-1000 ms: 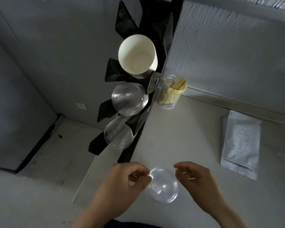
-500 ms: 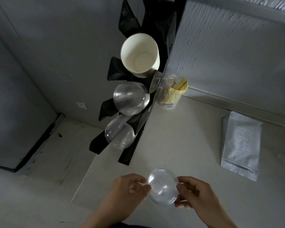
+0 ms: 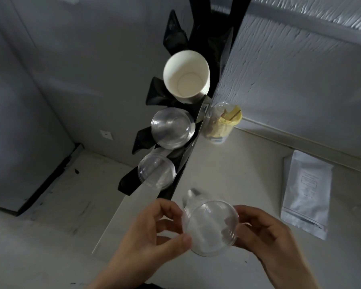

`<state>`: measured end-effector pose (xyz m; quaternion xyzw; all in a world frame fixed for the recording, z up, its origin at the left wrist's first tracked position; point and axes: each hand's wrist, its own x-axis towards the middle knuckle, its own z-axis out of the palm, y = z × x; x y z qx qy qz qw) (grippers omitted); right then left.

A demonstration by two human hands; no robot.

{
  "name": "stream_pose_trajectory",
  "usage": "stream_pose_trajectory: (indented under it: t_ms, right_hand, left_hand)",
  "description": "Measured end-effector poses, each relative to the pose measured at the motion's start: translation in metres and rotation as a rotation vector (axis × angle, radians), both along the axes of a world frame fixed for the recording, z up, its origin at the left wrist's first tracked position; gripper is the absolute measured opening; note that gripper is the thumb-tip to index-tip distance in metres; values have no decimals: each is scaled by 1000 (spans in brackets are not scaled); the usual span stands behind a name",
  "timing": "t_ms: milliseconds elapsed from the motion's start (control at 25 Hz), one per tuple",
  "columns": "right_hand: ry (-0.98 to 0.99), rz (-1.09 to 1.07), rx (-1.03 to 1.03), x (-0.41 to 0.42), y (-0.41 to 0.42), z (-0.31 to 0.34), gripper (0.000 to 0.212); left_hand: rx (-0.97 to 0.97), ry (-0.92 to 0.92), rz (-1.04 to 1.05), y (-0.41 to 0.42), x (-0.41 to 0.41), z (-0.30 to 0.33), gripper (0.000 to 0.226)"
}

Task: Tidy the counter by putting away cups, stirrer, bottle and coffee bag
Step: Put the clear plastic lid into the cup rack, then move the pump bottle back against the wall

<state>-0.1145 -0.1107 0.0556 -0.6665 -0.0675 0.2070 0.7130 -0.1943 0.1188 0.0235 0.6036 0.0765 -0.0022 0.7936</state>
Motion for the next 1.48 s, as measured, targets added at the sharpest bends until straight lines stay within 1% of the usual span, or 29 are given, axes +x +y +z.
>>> stream_pose_trajectory:
  t_ms: [160, 280, 360, 440, 520, 600, 680, 760, 920, 1040, 1160, 1240, 1320, 1480]
  right_hand:
    - [-64, 124, 64, -2, 16, 8, 29]
    - [-75, 171, 97, -1, 39, 6, 31]
    - [-98, 203, 86, 2, 55, 4, 27]
    - [-120, 213, 43, 7, 68, 2, 28]
    - [-153, 181, -51, 11, 78, 0, 30]
    - [-163, 138, -119, 16, 87, -6, 34]
    - [-153, 112, -129, 17, 92, -11, 38]
    - [-150, 120, -134, 17, 94, -16, 39]
    - [-115, 120, -140, 15, 92, -24, 40]
    - [-194, 100, -215, 15, 87, -29, 43]
    - [-423, 90, -450, 15, 77, -33, 49]
    - [-518, 104, -585, 15, 69, -34, 58]
    - [-583, 121, -682, 16, 57, -35, 66]
    - [-733, 131, -901, 16, 27, -37, 74]
  left_hand:
    - [-73, -145, 61, 16, -16, 1, 53]
    - [-102, -195, 145, 28, -23, -1, 52]
    - [-101, -197, 232, 36, -24, -5, 47]
    - [-53, -197, 310, 42, -22, -10, 34]
    - [45, -170, 390, 46, -19, -16, 26]
    - [159, -99, 474, 47, -12, -23, 28]
    - [221, -27, 545, 47, -6, -29, 26]
    - [282, 4, 572, 47, -1, -34, 29]
    - [462, 5, 548, 48, -1, -36, 45]
    - [695, 1, 532, 43, -5, -31, 52]
    - [950, -129, 475, 33, -3, -25, 60]
    - [1084, -224, 386, 21, 1, -24, 65]
    - [1151, -265, 287, 6, 7, -24, 67]
    - [1193, -330, 131, -23, 18, -25, 63]
